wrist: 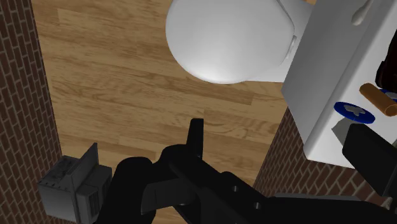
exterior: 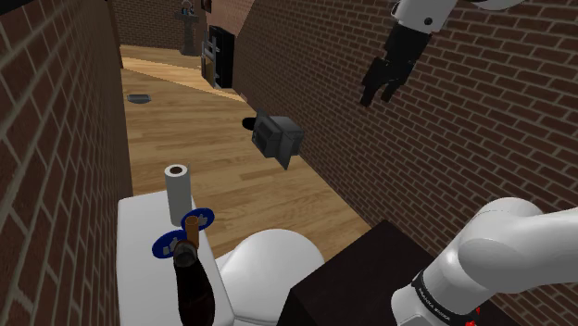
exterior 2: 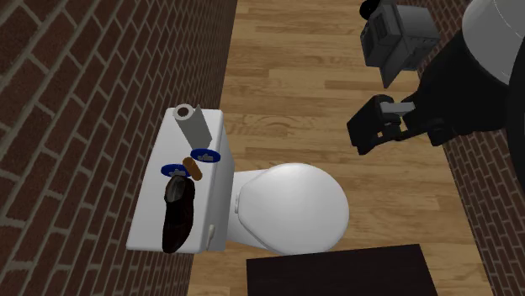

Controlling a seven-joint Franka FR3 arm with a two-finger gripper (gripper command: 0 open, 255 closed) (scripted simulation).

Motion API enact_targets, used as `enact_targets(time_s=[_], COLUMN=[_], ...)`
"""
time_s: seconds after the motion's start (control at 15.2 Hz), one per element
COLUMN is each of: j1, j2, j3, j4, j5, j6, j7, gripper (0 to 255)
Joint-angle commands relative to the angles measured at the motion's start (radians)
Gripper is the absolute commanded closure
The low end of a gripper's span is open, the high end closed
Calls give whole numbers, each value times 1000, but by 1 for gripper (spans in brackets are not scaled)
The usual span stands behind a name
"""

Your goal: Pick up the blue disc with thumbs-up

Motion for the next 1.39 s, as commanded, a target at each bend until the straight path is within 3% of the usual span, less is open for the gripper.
enact_targets(time_s=[0.0,0.66,1.32], j1=[0,52,95], j2=[0,102,367], j3=[0,82,183], j4=[0,-215,-283], j5=[0,87,144], j6=[0,372,769], j7=[0,65,128], gripper=[0,0,0])
